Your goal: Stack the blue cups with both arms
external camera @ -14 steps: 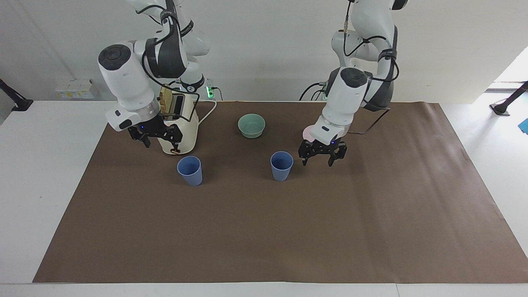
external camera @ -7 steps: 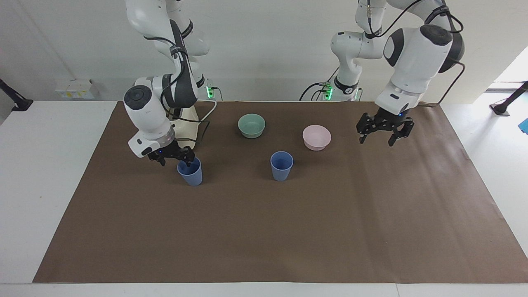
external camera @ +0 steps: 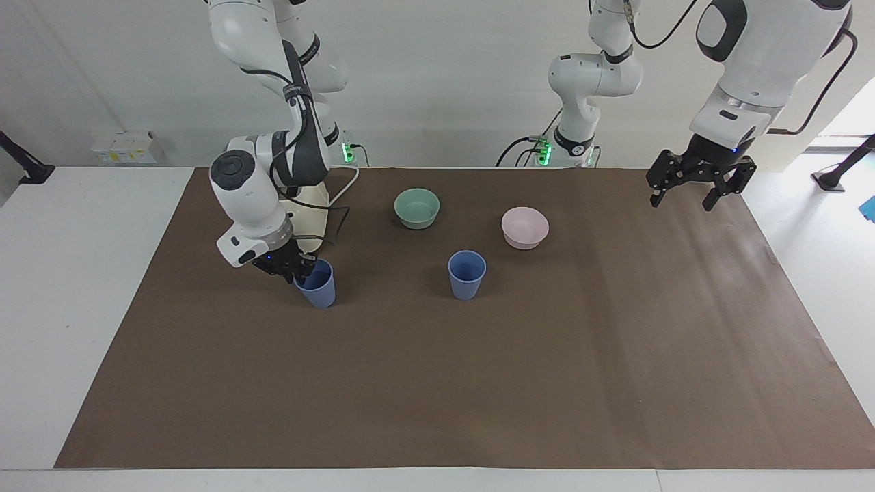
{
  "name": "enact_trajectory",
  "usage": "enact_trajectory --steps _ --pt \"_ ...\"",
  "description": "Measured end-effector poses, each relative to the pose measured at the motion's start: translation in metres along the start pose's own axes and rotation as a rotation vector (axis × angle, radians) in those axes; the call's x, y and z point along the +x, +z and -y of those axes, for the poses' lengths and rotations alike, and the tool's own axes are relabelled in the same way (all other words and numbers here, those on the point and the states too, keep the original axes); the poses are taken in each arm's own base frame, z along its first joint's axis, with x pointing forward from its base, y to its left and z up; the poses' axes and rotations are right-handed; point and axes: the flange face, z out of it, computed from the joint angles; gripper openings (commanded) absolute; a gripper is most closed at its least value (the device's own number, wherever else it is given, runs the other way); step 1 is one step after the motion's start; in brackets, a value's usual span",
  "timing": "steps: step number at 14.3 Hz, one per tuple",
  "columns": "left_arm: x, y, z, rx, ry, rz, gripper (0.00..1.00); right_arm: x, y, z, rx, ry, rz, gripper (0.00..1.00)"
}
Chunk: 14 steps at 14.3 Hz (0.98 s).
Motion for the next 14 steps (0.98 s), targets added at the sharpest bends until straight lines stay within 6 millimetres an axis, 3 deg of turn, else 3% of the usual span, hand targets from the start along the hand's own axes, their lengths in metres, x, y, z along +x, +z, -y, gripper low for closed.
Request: enact_trajectory --steps 2,7,10,14 --pt "-0.002 -0.014 0.009 0.000 -0.002 0.026 1.00 0.004 -0.013 0.015 0.003 -0.016 -0.008 0.00" --pt "-0.006 -0.019 0.010 -0.002 0.000 0.053 1.00 0.012 -0.096 0.085 0.007 -0.012 -0.028 0.00" --pt "-0.007 -0.018 0.009 -0.003 0.001 0.059 1.00 -0.002 -0.142 0.156 0.027 -0.013 -0.073 0.00" --pt "-0.008 -0.017 0.009 -0.004 0.001 0.075 1.00 -0.036 -0.164 0.248 0.069 0.082 -0.102 0.00"
